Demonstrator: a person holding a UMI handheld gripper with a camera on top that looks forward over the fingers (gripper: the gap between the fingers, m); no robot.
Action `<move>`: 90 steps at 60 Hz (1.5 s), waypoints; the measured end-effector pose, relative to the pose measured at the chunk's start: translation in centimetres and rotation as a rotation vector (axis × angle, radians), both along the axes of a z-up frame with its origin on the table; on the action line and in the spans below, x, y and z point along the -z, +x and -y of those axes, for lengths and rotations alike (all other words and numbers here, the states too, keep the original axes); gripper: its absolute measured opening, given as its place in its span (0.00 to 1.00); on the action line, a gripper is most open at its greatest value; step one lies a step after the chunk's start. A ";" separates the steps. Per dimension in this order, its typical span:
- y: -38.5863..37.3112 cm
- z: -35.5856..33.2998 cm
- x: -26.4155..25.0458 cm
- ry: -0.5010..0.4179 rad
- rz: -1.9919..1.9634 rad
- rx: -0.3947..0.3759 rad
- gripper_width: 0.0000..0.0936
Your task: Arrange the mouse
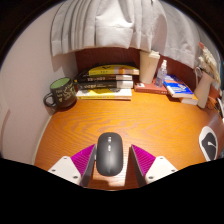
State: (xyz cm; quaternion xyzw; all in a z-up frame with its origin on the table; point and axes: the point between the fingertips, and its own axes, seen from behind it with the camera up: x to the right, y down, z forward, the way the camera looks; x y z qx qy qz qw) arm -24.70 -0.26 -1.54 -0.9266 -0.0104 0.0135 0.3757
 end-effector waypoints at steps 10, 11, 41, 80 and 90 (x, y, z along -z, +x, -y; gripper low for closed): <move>0.5 -0.6 0.0 -0.001 0.001 0.035 0.53; 0.5 -0.6 0.0 -0.003 -0.002 0.036 0.53; 4.2 -2.8 -10.8 0.065 -0.056 -0.114 0.39; 45.0 3.0 -12.5 0.090 0.036 0.105 0.39; 45.7 5.8 -3.2 -0.075 0.019 0.095 0.39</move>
